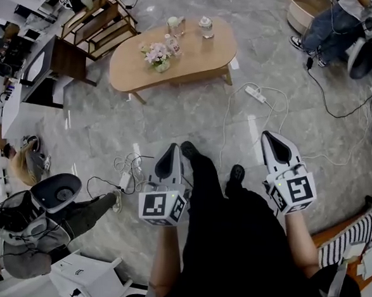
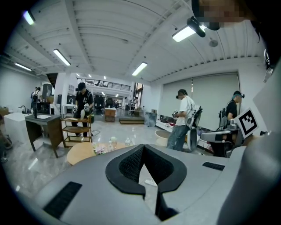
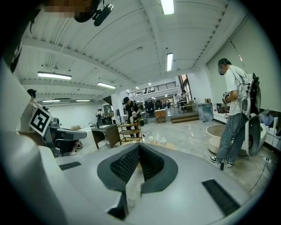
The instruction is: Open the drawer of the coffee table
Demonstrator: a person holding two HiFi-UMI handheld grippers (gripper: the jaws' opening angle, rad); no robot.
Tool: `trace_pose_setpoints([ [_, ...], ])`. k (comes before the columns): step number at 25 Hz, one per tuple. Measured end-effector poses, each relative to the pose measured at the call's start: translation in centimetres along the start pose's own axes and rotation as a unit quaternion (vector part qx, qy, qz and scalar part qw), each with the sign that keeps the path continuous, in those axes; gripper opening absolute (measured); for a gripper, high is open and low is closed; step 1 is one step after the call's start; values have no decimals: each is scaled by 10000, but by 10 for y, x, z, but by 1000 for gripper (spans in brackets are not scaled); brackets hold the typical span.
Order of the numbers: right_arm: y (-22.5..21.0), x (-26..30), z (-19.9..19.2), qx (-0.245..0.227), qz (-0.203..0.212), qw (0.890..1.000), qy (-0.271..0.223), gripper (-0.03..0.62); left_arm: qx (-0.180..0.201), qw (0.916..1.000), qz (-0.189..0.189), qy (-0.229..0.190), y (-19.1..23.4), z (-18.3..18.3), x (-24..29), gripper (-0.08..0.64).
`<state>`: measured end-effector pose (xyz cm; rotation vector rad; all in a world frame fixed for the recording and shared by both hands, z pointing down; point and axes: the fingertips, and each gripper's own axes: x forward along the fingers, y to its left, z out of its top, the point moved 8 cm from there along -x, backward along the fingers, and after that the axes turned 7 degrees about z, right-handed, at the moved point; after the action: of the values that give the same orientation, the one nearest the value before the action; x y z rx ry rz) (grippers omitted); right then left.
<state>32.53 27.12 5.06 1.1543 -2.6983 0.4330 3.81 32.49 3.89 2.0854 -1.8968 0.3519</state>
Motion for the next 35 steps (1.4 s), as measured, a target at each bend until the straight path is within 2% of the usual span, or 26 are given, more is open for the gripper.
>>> trace_pose_setpoints([
  [5, -8, 26, 7, 22, -184, 9998, 60, 12, -15, 9999, -139, 23, 19, 6, 30, 14],
  [12, -18, 90, 34, -98, -415, 9990, 125, 12, -41, 9993, -380, 41, 66, 23, 91, 14],
  [21, -8, 175, 61, -238, -843, 9960, 171, 12, -49, 9976, -694, 39, 150, 40, 150, 14],
  [28, 10, 263, 65, -134, -904, 9947, 463, 12, -11, 9925, -1128, 471, 222, 37, 219, 14],
  [35, 9, 295, 24, 271, -994, 9880, 1149, 12, -11, 9810, -1563, 1151, 232, -2, 269, 14],
])
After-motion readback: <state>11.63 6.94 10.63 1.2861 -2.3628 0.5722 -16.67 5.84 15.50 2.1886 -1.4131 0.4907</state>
